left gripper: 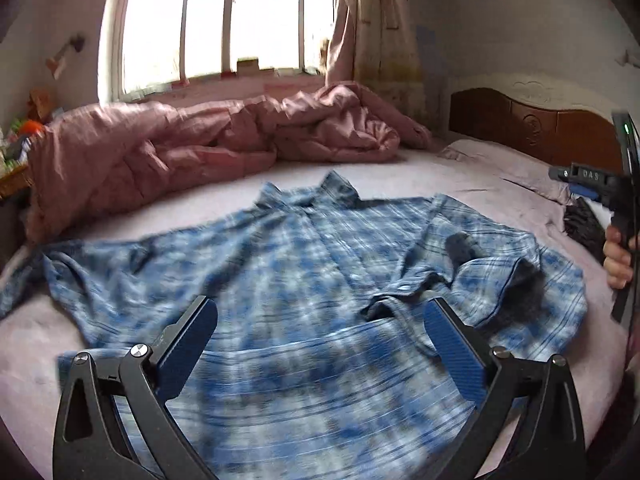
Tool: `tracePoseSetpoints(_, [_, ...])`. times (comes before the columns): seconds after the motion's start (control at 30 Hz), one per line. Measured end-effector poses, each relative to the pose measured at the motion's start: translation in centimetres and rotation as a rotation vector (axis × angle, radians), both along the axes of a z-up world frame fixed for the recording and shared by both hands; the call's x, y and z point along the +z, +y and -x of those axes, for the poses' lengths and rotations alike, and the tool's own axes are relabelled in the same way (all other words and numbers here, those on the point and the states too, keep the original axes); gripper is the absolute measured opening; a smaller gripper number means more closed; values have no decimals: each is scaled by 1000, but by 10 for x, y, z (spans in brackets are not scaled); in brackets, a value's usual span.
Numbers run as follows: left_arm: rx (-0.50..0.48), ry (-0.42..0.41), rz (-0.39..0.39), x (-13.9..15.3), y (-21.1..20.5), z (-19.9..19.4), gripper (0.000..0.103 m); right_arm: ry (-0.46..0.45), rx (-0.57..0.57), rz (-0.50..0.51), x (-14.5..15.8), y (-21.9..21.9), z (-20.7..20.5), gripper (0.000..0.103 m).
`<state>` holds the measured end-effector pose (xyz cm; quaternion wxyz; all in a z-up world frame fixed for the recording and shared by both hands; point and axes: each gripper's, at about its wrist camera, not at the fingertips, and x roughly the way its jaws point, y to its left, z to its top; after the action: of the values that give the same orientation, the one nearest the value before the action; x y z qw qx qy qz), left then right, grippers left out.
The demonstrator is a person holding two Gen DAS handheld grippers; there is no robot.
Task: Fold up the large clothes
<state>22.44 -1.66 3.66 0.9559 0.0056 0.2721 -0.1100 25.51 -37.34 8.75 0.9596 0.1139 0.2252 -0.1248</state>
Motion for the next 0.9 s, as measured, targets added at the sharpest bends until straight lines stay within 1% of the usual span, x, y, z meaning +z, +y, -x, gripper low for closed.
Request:
tracePoseSetpoints(0.07, [4,52,28,0,-6,-11,102,27,-23,-75,-4,-17,-3,61])
tracePoseSetpoints(0.1, [11,104,22,-2,-12,-20,102,42,-17,-109,-6,-23,-5,61])
tracePoseSetpoints(0.13, [1,154,35,-6,-16,-28,100,52,-13,-133,-7,-28,-6,61])
tracePoseSetpoints(0.2, [-55,248,126,-17,-23,-40,89,61,-20,-159,-10,-35,-6,61])
tracePoseSetpoints(0.23, [-77,284,149,-23,-27,-45,88,62,-29,-161,-11,-38,-6,61])
tracePoseSetpoints(0.3, [-149,349,158,-39,-41,-57,83,67,-42,-154,-13,-40,-5,61])
tracePoseSetpoints(0.33, [-173,382,146,-49,-48,-63,79,72,-49,-155,-14,-43,-5,61])
tracePoseSetpoints(0.37, [-151,405,128,-58,-53,-68,68,75,-52,-163,-15,-45,-6,61])
tracePoseSetpoints(0.4, [-129,410,121,-63,-57,-72,60,79,-51,-172,-16,-47,-6,61])
tracePoseSetpoints(0.43, [-123,392,119,-63,-60,-74,56,83,-50,-178,-17,-47,-6,61])
tracePoseSetpoints(0.47, [-122,365,110,-60,-63,-75,41,88,-48,-186,-18,-49,-7,61])
tracePoseSetpoints(0.5, [-116,327,89,-54,-66,-77,13,92,-50,-192,-20,-51,-7,61])
tracePoseSetpoints(0.53, [-100,296,63,-48,-67,-78,6,96,-52,-199,-21,-52,-7,61])
tracePoseSetpoints(0.57, [-84,268,40,-41,-69,-80,7,101,-53,-206,-23,-54,-8,61])
tracePoseSetpoints(0.63, [-21,191,-12,-25,-67,-84,6,108,-56,-222,-24,-58,-10,61])
tracePoseSetpoints(0.7, [38,114,-63,-7,-57,-91,6,110,-70,-238,-25,-63,-11,61])
tracePoseSetpoints(0.77, [108,62,-115,6,-44,-101,6,110,-80,-253,-27,-67,-11,61])
tracePoseSetpoints(0.83, [187,27,-211,17,-31,-116,6,118,-78,-253,-29,-67,-12,61])
tracePoseSetpoints(0.9, [290,21,-316,23,-12,-135,6,129,-75,-244,-31,-66,-13,61])
